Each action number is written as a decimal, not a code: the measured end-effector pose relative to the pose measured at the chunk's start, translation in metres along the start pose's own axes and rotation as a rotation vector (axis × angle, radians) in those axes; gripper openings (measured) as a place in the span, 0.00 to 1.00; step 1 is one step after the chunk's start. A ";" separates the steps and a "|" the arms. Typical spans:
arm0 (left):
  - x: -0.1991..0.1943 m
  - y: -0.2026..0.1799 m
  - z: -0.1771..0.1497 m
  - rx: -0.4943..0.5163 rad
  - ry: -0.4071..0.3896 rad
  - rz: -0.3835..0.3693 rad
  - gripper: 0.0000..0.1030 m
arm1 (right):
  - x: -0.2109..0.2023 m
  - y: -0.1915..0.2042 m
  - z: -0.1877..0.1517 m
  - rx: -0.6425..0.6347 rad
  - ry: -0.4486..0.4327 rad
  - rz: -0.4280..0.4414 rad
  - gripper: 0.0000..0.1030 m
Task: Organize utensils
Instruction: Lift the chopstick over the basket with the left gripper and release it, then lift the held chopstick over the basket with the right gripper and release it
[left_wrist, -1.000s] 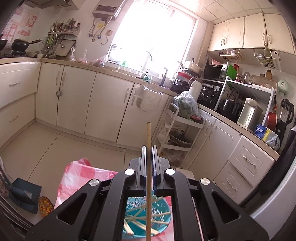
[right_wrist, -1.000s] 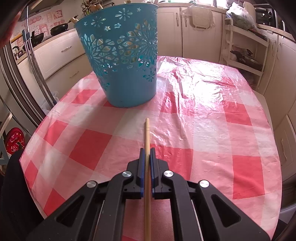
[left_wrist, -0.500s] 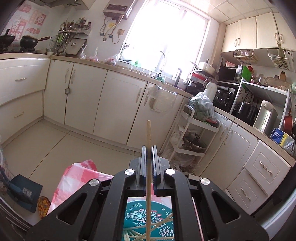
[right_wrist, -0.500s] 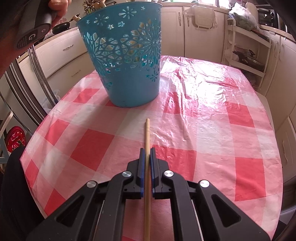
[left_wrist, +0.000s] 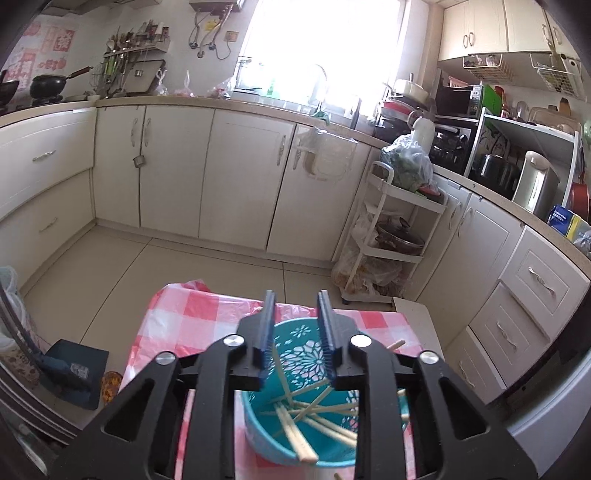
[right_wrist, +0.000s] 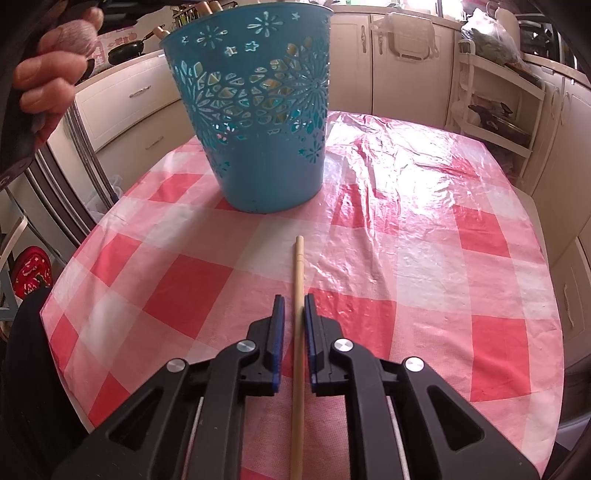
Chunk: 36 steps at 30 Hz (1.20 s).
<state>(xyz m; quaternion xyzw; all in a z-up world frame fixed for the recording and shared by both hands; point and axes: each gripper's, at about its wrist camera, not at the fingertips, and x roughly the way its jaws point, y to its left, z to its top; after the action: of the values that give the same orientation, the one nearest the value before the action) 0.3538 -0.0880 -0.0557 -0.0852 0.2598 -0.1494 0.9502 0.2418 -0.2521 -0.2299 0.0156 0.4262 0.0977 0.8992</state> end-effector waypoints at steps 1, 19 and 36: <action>-0.008 0.005 -0.004 -0.011 -0.005 0.014 0.43 | 0.000 0.002 0.000 -0.008 0.000 -0.008 0.12; -0.068 0.066 -0.103 -0.108 0.176 0.132 0.71 | -0.049 -0.021 0.010 0.167 -0.105 0.222 0.06; -0.067 0.047 -0.123 -0.037 0.240 0.151 0.78 | -0.147 -0.026 0.108 0.305 -0.460 0.516 0.06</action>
<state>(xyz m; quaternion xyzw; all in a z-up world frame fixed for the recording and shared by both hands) 0.2459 -0.0319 -0.1404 -0.0643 0.3799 -0.0817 0.9192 0.2386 -0.2996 -0.0515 0.2778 0.2046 0.2502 0.9046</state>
